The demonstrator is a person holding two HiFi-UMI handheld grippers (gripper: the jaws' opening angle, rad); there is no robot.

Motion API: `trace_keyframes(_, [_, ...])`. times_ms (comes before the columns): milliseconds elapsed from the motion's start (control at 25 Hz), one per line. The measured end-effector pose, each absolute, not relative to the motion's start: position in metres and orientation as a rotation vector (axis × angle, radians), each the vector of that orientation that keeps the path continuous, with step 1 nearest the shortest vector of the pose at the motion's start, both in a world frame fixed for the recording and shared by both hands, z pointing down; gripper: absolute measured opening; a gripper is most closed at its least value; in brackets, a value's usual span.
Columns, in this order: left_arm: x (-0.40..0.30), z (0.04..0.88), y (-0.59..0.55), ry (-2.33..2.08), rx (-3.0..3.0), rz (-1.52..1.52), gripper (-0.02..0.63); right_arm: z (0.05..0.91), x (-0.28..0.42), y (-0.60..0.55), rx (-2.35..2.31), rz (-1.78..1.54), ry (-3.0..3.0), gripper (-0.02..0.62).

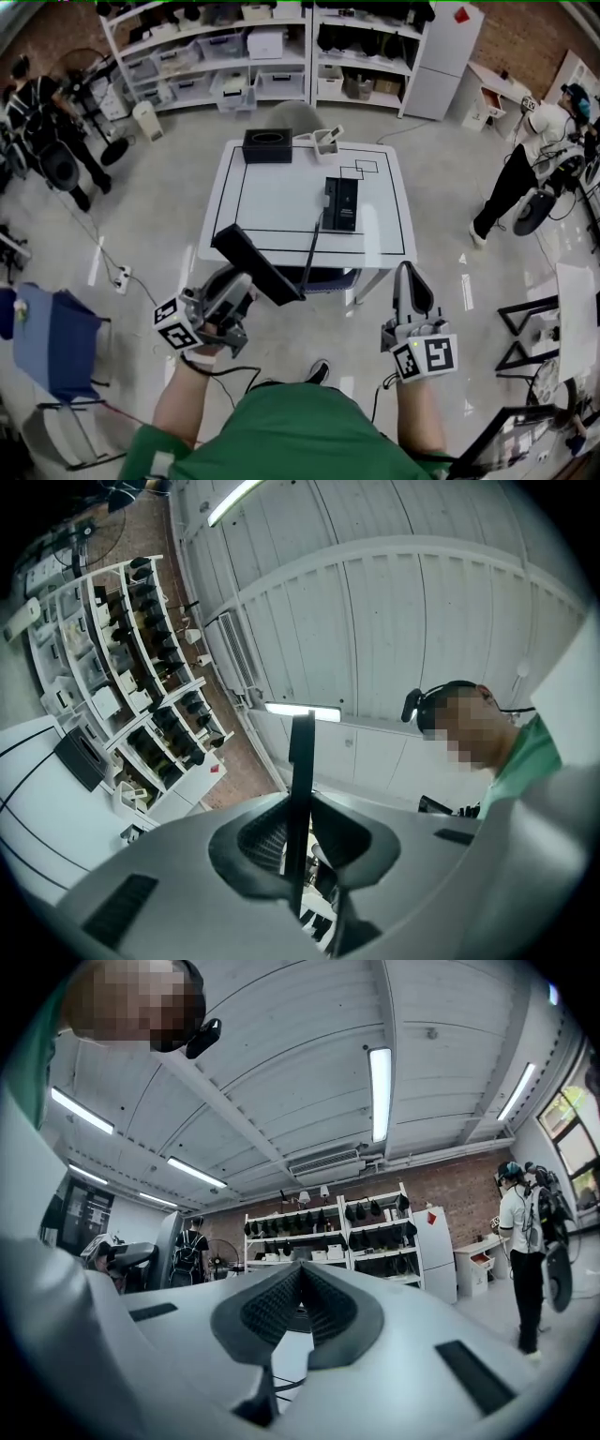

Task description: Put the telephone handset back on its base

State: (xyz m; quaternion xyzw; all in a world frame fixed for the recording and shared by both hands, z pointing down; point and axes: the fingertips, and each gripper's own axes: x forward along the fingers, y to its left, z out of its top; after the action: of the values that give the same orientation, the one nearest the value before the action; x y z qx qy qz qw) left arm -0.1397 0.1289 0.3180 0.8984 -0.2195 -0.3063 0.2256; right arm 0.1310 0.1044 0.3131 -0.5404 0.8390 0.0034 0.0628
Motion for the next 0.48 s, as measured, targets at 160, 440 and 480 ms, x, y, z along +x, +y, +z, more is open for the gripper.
trace_keyframes(160, [-0.123, 0.322, 0.115, -0.657, 2.454, -0.83, 0.081, 0.317, 0.152, 0.089, -1.587, -0.021, 2.534, 0.021])
trace_keyframes(440, [-0.093, 0.326, 0.094, -0.686, 2.443, -0.816, 0.081, 0.33, 0.179, 0.067, -1.56, -0.053, 2.563, 0.021])
trace_keyframes(480, [-0.09, 0.326, 0.091, -0.685, 2.442, -0.814, 0.081, 0.33, 0.181, 0.065, -1.56, -0.056, 2.563, 0.02])
